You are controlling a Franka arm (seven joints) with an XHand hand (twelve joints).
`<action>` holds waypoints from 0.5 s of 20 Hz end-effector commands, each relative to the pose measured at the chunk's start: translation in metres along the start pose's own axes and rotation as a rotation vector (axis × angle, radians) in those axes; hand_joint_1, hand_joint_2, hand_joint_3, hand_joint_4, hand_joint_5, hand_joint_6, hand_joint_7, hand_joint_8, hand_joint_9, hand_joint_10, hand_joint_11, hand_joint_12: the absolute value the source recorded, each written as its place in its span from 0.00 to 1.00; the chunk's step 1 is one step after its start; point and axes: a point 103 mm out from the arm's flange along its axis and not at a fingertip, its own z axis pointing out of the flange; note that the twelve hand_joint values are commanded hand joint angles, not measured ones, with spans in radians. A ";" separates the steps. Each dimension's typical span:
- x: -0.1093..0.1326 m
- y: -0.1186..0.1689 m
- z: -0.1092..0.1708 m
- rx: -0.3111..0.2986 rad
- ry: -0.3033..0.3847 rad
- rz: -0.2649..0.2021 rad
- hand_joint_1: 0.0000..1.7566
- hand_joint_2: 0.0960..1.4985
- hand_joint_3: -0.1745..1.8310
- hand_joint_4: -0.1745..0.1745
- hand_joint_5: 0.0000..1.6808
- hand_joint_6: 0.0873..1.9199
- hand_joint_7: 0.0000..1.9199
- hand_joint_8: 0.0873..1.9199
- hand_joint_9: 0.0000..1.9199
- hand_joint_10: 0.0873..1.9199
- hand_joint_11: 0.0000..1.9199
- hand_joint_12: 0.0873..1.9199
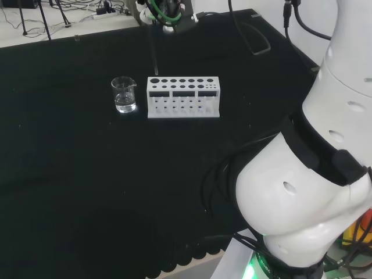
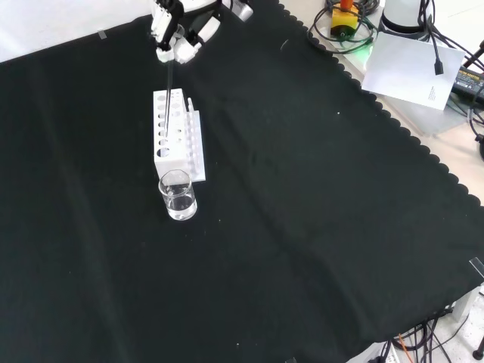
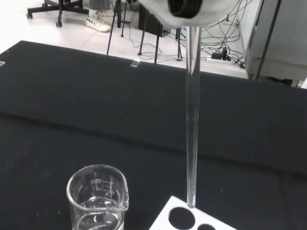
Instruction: Take the glass rod from the white test tube rack.
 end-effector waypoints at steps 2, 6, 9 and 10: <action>-0.001 -0.009 -0.012 -0.009 0.002 -0.007 0.74 0.66 0.14 0.00 0.65 0.23 0.58 0.55 0.82 0.44 0.82 0.42; 0.000 -0.014 -0.018 -0.026 0.012 -0.016 0.74 0.66 0.13 0.00 0.65 0.23 0.58 0.55 0.82 0.44 0.82 0.42; 0.003 -0.016 -0.022 -0.028 0.022 -0.024 0.74 0.66 0.13 0.00 0.65 0.23 0.58 0.55 0.82 0.44 0.82 0.42; 0.003 -0.016 -0.022 -0.028 0.024 -0.025 0.74 0.66 0.13 0.00 0.65 0.23 0.58 0.55 0.83 0.44 0.82 0.42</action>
